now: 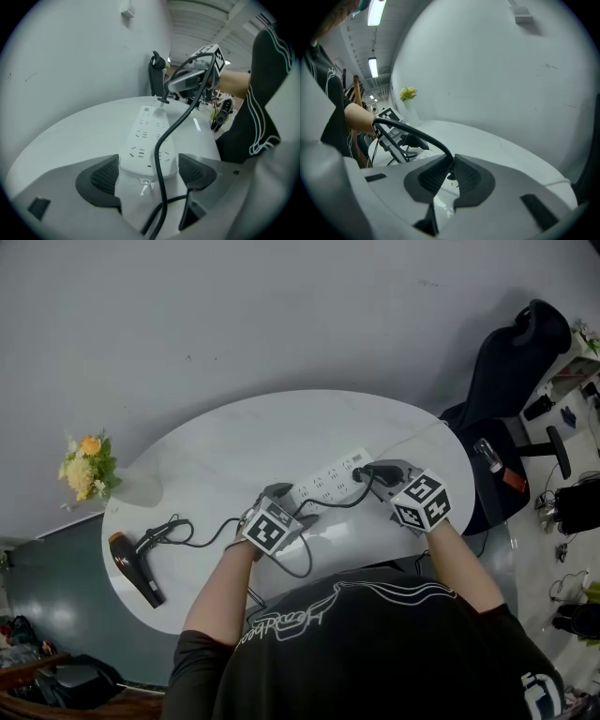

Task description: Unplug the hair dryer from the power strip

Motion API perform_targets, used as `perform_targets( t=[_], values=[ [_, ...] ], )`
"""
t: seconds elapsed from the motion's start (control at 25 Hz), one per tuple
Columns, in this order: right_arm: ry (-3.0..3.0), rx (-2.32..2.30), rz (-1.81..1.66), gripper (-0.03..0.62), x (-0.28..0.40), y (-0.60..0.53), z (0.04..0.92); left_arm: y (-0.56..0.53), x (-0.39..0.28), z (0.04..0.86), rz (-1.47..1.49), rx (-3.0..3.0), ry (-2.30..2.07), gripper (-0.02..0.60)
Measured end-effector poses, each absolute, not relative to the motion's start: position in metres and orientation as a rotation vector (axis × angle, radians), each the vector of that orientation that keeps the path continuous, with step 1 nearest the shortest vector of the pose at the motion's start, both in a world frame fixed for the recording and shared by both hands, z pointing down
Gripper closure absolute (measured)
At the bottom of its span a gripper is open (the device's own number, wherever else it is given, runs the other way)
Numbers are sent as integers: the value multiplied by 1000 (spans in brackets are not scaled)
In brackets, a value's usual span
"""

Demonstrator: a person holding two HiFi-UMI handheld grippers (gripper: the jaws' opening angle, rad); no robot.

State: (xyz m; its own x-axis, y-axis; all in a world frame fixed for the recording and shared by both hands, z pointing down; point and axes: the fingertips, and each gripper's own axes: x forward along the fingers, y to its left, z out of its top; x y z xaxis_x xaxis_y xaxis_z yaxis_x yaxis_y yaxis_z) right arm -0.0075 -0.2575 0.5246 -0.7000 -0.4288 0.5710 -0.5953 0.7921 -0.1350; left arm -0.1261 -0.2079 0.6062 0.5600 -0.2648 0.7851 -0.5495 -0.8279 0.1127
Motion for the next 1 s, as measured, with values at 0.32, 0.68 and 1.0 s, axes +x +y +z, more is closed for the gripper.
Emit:
perform_targets(
  t=[0.32, 0.68, 1.0],
  values=[
    [-2530, 875, 693, 565, -3, -245, 512, -206, -129, 545, 780, 2509, -781, 196],
    [-2688, 878, 720, 565, 5, -225, 466, -182, -160, 438, 87, 2343, -1015, 507],
    [-2816, 837, 712, 565, 25, -183, 414, -122, -136, 358, -218, 2305, -1091, 577]
  ],
)
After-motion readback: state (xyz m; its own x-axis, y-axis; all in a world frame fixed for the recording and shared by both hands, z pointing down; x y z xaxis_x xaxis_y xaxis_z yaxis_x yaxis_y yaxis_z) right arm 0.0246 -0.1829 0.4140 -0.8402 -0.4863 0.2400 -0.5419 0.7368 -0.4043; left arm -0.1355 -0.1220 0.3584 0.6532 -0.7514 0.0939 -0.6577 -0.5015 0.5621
